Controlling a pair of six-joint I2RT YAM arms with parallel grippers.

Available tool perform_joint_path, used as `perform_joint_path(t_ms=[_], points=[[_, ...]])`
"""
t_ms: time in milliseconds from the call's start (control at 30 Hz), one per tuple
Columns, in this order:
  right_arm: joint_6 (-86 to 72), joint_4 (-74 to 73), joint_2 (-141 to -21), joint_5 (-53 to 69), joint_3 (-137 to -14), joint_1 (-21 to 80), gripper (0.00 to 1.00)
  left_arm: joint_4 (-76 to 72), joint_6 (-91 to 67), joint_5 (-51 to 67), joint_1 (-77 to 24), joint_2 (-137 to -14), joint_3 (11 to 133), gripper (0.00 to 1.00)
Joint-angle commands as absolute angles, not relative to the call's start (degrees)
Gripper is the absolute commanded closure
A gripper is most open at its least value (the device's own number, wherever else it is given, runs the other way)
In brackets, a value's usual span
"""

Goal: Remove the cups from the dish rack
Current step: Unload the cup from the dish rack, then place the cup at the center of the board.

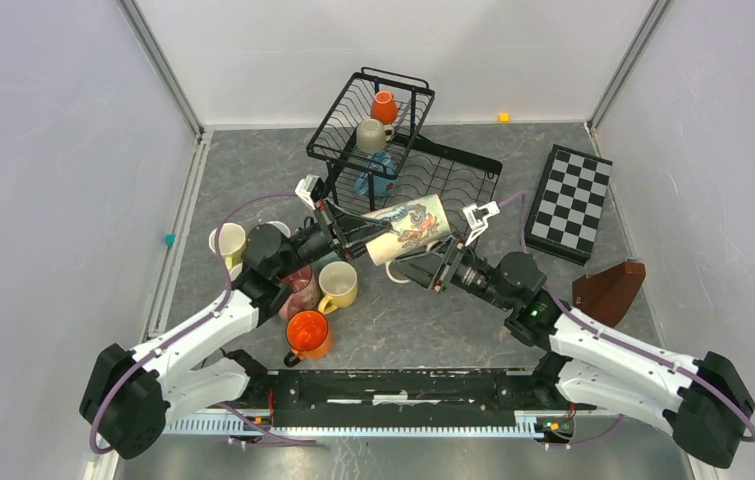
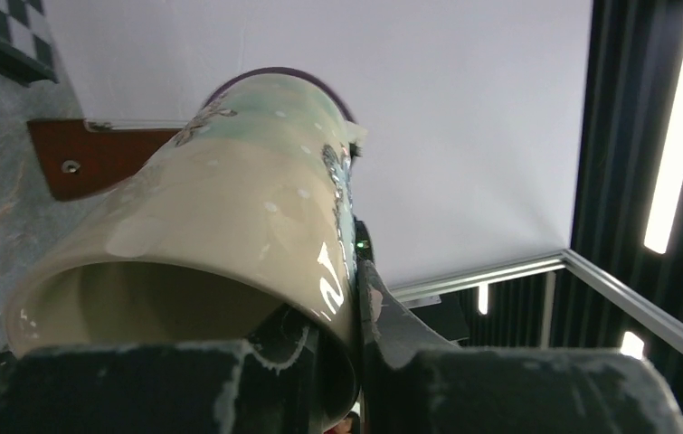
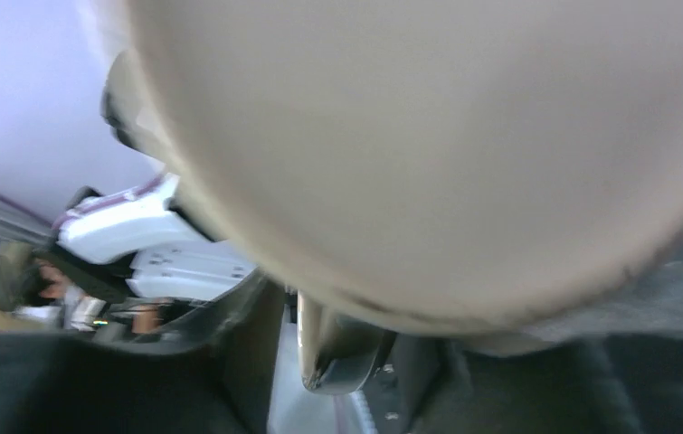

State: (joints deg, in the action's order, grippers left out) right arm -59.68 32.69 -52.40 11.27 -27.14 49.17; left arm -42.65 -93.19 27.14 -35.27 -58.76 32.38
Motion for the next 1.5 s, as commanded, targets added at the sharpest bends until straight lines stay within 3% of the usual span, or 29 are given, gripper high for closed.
perform_joint_path(t_ms=[0, 33, 100, 133, 300, 500, 767, 1133, 1467], points=[[-48.30, 22.92, -48.03, 6.54, -32.34, 49.02, 0.33, -35.63, -85.58, 28.42, -34.99, -56.00, 38.28, 0.98], [-46.76, 20.28, -47.56, 6.04, -33.00, 49.04, 0.20, -33.94, -84.39, 28.54, -35.00, -55.54, 39.10, 0.98], [-43.79, 14.77, -46.39, 4.43, -34.47, 49.05, 0.03, -31.24, -82.46, 28.43, -34.98, -55.01, 40.31, 0.98], [-42.78, 12.71, -45.68, 3.55, -34.54, 49.00, 0.02, -30.22, -81.93, 28.54, -35.00, -54.73, 40.67, 0.98], [-39.29, 2.58, -40.21, -4.45, -34.62, 49.04, 0.02, -22.42, -76.97, 28.99, -34.98, -53.58, 43.22, 0.98], [-35.11, -10.09, -35.61, -14.93, -36.64, 49.04, 0.02, -0.60, -63.37, 30.02, -35.28, -53.37, 50.87, 0.98], [-30.33, -22.85, -38.98, -25.06, -44.22, 47.11, 0.02, 22.92, -48.74, 24.70, -39.37, -56.10, 58.22, 0.98], [-25.45, -21.42, -45.67, -6.82, -46.67, 28.30, 0.02, 38.28, -35.93, 7.59, -53.21, -66.82, 67.70, 0.98], [-26.71, -18.81, -47.96, -0.16, -43.53, 20.30, 0.02, 48.32, -26.62, -6.85, -62.19, -82.98, 79.22, 0.98]])
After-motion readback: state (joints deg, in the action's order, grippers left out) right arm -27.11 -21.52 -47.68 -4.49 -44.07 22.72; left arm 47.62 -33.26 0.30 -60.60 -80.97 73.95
